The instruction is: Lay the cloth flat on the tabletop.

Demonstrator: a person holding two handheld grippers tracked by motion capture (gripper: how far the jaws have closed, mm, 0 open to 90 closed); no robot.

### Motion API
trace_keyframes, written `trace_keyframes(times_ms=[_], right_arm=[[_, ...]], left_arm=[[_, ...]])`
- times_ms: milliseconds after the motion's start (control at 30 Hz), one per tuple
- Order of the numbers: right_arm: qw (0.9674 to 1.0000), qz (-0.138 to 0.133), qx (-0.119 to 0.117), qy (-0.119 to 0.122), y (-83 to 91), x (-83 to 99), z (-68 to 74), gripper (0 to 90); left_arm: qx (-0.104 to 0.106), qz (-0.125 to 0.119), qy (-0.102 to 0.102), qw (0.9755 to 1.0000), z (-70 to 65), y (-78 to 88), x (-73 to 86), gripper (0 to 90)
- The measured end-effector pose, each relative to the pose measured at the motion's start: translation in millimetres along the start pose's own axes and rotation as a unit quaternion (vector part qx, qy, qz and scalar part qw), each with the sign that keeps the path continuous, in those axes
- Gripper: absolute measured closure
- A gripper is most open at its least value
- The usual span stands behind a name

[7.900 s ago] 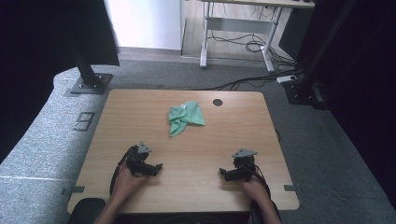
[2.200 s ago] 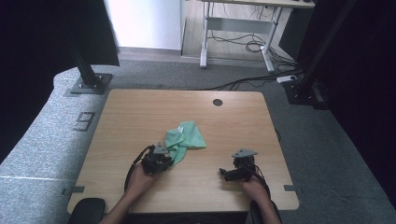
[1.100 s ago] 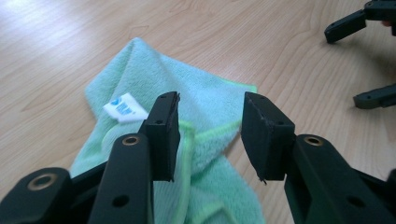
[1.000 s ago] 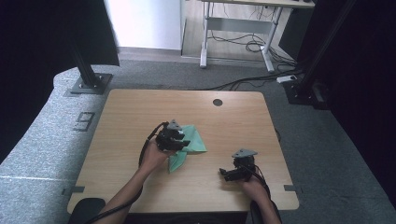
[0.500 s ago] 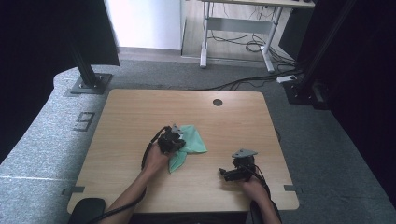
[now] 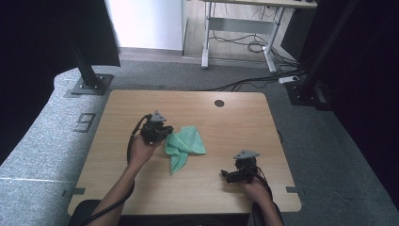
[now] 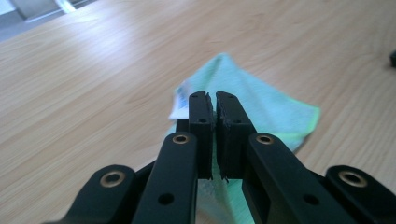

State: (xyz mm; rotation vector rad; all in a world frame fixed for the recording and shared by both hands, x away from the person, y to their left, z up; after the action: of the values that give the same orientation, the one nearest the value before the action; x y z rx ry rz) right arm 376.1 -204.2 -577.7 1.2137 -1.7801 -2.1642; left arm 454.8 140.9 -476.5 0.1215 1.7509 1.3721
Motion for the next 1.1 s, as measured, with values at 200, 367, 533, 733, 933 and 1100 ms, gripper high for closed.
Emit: trace_keyframes(times_ms=[200, 367, 533, 733, 933, 1100], right_arm=[[1.0000, 0.000, 0.000, 0.000, 0.0, 0.0, 0.1, 0.0], [1.0000, 0.000, 0.000, -0.001, 0.0, 0.0, 0.2, 0.0], [1.0000, 0.000, 0.000, 0.000, 0.0, 0.0, 0.1, 0.0], [1.0000, 0.000, 0.000, -0.001, 0.0, 0.0, 0.1, 0.0], [1.0000, 0.000, -0.001, -0.001, 0.0, 0.0, 0.1, 0.0], [1.0000, 0.000, 0.000, -0.001, 0.0, 0.0, 0.2, 0.0]], left_arm=[[-0.020, 0.015, 0.046, 0.9987, 33.5, 5.1, 32.7, 84.8], [-0.024, 0.033, 0.071, 0.9966, 50.6, -3.6, 55.8, 84.1], [-0.028, 0.047, 0.082, 0.9951, 57.3, -14.5, 70.8, 83.2], [-0.031, 0.065, 0.087, 0.9936, 60.3, -26.5, 83.0, 81.5], [-0.035, 0.077, 0.090, 0.9924, 62.3, -33.5, 88.9, 70.4], [-0.024, 0.046, 0.065, 0.9965, 54.5, -19.9, 68.3, 60.6]])
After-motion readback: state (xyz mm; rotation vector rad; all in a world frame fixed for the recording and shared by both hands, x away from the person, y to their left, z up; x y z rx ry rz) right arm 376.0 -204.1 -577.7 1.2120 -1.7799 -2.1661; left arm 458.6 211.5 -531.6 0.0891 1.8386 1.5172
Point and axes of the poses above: each handheld gripper's, and its own axes: y roughly backward along the jaws, x roughly out of its underside, z roughly to its left, the point moved 3 cm from there along -y, roughly forward along the jaws, and after that the axes turned 15 degrees about z, right-handed, at the moved point
